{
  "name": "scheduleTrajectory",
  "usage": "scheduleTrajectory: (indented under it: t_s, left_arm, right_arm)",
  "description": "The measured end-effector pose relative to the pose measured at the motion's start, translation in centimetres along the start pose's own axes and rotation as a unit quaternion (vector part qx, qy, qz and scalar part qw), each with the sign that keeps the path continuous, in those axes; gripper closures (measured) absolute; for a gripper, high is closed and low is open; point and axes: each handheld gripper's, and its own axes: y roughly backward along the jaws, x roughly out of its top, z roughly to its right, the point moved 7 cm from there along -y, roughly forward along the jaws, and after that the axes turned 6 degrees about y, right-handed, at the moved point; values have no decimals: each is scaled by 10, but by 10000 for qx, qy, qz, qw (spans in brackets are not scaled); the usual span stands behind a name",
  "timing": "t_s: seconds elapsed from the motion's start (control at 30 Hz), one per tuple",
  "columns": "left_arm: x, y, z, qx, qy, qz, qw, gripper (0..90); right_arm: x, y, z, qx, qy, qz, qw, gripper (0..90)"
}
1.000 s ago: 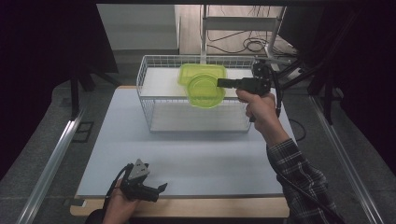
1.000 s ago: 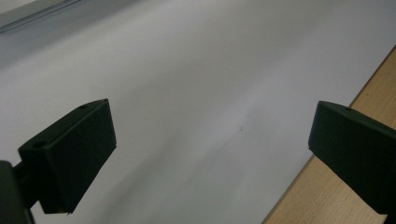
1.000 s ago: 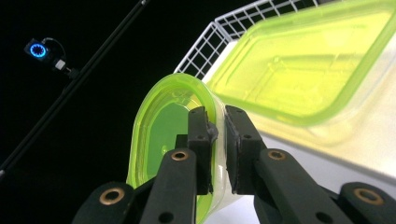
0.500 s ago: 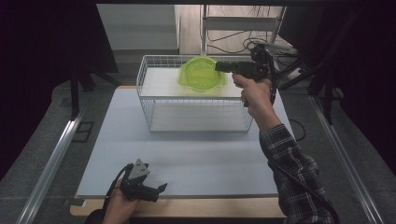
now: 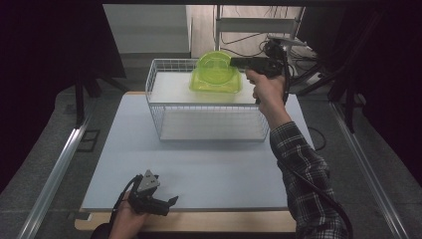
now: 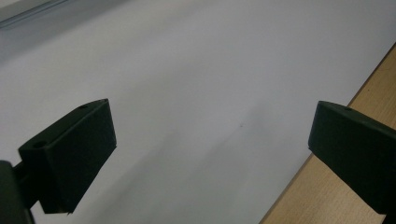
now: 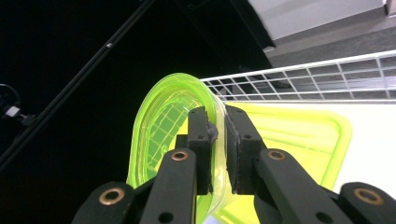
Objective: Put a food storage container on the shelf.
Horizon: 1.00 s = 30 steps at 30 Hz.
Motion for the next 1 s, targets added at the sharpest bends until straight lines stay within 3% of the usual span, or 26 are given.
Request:
scheduleTrajectory:
  t_s: [0.2, 0.33, 0.5, 0.77, 1.0]
  left_arm:
    - [-1, -1, 0, -5, -11, -35, 10000, 7]
    - [-1, -1, 1, -3, -29, -59, 10000, 7]
    - [-1, -2, 1, 1, -46, -79, 10000, 7]
    - [-2, -2, 1, 0, -50, -107, 9999, 8]
    - [-2, -3, 1, 27, -81, -132, 9999, 8]
  right_arm:
    - [3, -5, 1, -307, 151, 38, 9994, 798]
    - [3, -8, 5, -653, 297, 29, 9974, 768]
    - [2, -9, 12, -836, 301, 26, 9960, 716]
    - [2, -10, 17, -916, 432, 1, 9949, 632]
    - [0, -6, 11, -954, 838, -76, 9919, 469]
